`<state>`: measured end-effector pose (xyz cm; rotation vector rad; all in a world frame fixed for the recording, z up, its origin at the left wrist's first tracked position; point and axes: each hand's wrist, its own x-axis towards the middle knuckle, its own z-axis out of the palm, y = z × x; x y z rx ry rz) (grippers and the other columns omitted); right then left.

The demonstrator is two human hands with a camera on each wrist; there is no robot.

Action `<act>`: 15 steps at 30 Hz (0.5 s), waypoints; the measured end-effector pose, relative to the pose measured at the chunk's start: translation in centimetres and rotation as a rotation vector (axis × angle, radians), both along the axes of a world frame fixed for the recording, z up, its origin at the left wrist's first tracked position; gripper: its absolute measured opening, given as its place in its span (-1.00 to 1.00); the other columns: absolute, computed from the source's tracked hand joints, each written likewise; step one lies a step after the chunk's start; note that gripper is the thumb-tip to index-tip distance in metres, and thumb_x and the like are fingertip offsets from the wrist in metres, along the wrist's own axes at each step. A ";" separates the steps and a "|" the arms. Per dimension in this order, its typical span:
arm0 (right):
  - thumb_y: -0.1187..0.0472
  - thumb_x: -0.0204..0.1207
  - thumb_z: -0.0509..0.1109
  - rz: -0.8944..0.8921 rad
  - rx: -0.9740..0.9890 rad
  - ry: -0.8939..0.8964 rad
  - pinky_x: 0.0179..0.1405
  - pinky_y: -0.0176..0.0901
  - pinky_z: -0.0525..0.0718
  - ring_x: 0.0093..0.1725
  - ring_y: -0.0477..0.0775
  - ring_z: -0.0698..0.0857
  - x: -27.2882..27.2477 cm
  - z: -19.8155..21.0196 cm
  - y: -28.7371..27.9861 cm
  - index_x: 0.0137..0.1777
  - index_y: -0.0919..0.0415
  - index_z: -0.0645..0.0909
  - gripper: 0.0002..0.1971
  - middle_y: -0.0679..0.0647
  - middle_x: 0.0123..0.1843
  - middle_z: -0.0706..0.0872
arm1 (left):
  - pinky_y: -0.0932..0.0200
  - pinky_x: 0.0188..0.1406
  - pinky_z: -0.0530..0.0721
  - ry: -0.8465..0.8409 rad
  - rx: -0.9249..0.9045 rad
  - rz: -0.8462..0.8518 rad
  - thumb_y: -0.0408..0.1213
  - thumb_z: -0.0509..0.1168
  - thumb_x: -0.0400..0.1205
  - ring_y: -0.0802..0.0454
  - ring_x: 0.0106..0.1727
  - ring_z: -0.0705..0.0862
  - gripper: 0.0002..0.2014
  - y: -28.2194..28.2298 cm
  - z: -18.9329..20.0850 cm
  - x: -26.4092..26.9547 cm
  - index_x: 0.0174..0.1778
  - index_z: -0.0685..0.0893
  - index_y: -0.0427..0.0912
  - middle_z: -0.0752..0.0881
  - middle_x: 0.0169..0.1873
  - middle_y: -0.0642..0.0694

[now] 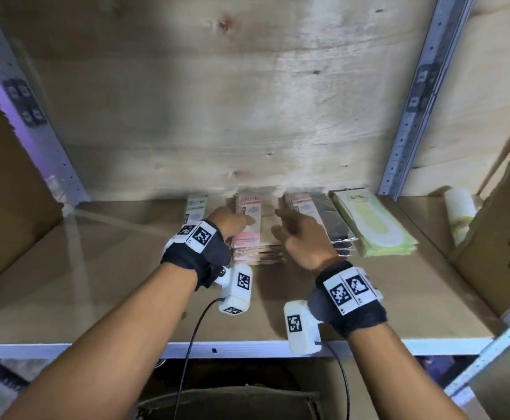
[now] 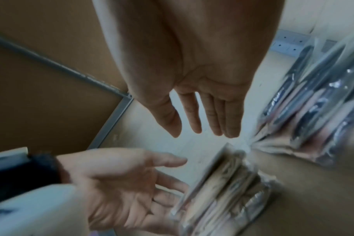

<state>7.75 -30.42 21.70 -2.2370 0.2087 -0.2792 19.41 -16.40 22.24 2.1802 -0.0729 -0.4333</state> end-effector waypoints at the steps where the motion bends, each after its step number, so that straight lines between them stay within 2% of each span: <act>1: 0.07 0.66 0.33 -0.007 -0.029 0.035 0.49 -0.17 0.38 0.51 0.12 0.54 0.2 -0.3 0.4 0.59 0.07 0.44 -0.50 0.08 0.55 0.56 | -0.01 0.07 0.80 -0.003 0.002 -0.003 -0.05 0.42 0.58 -0.15 0.00 0.81 -0.58 0.0 -0.2 -0.1 0.26 0.68 -0.25 0.81 0.01 -0.19; 4: 0.08 0.67 0.31 -0.030 -0.027 0.125 0.51 -0.17 0.35 0.57 0.16 0.46 0.8 -1.3 1.1 0.66 0.12 0.32 -0.43 0.13 0.60 0.48 | -0.09 0.16 0.77 -0.003 0.001 -0.003 -0.02 0.40 0.59 -0.19 0.05 0.79 -0.55 0.0 -0.8 -0.4 0.27 0.66 -0.27 0.79 0.07 -0.23; 8: 0.07 0.68 0.30 -0.030 0.029 0.186 0.58 -0.09 0.28 0.63 0.17 0.37 1.5 -2.0 1.5 0.70 0.16 0.21 -0.37 0.14 0.66 0.38 | -0.13 0.18 0.76 -0.016 -0.006 0.001 -0.01 0.38 0.60 -0.23 0.09 0.77 -0.54 0.0 -1.4 -0.3 0.26 0.67 -0.30 0.77 0.11 -0.25; 15: 0.06 0.66 0.31 -0.044 0.039 0.187 0.60 -0.04 0.27 0.63 0.17 0.37 2.0 -2.2 1.2 0.69 0.17 0.24 -0.37 0.14 0.67 0.38 | -0.10 0.20 0.76 -0.017 -0.038 0.003 -0.02 0.38 0.59 -0.21 0.13 0.76 -0.56 0.0 -2.0 -0.1 0.26 0.68 -0.27 0.77 0.12 -0.24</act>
